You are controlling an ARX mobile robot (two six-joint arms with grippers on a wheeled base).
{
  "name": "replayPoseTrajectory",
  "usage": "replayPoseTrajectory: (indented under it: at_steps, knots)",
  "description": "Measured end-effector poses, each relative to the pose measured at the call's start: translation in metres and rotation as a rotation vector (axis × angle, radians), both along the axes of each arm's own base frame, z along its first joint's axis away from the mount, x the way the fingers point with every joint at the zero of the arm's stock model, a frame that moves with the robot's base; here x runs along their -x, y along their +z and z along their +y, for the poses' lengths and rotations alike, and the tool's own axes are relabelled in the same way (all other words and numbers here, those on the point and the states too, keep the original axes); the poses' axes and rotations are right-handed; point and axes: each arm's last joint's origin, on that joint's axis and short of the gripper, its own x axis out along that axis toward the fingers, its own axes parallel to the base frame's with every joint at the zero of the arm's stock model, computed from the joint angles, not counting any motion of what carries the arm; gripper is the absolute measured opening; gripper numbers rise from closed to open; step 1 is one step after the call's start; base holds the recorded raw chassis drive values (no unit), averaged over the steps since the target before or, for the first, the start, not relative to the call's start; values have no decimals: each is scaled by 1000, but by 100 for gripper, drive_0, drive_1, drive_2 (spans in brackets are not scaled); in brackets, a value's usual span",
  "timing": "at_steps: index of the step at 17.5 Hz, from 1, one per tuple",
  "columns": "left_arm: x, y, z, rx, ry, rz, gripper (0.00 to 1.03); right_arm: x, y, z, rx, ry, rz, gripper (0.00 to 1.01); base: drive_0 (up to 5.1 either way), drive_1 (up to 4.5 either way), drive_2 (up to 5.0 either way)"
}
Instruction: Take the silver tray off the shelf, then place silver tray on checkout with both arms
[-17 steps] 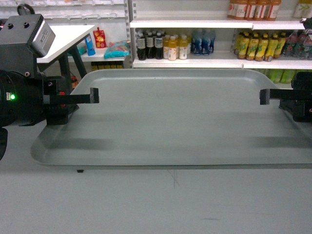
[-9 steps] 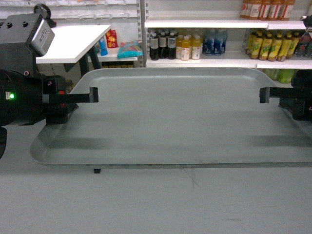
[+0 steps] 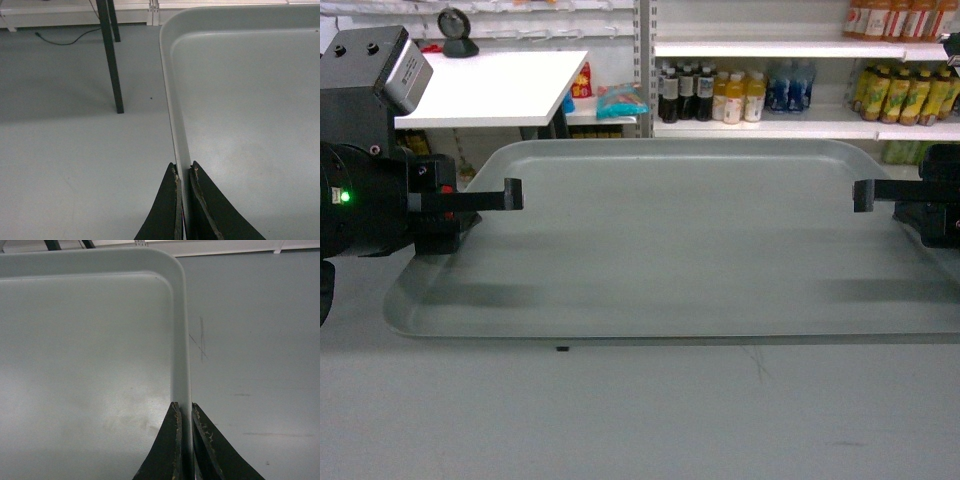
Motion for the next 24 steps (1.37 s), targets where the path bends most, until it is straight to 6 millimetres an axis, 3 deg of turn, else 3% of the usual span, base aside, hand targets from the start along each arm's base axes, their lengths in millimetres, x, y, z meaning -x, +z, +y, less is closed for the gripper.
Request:
replayPoseTrajectory:
  at_steps: [24]
  knots:
    - [0,0,0,0,0,-2,4,0,1,0,-1,1,-1,3,-499,244,244]
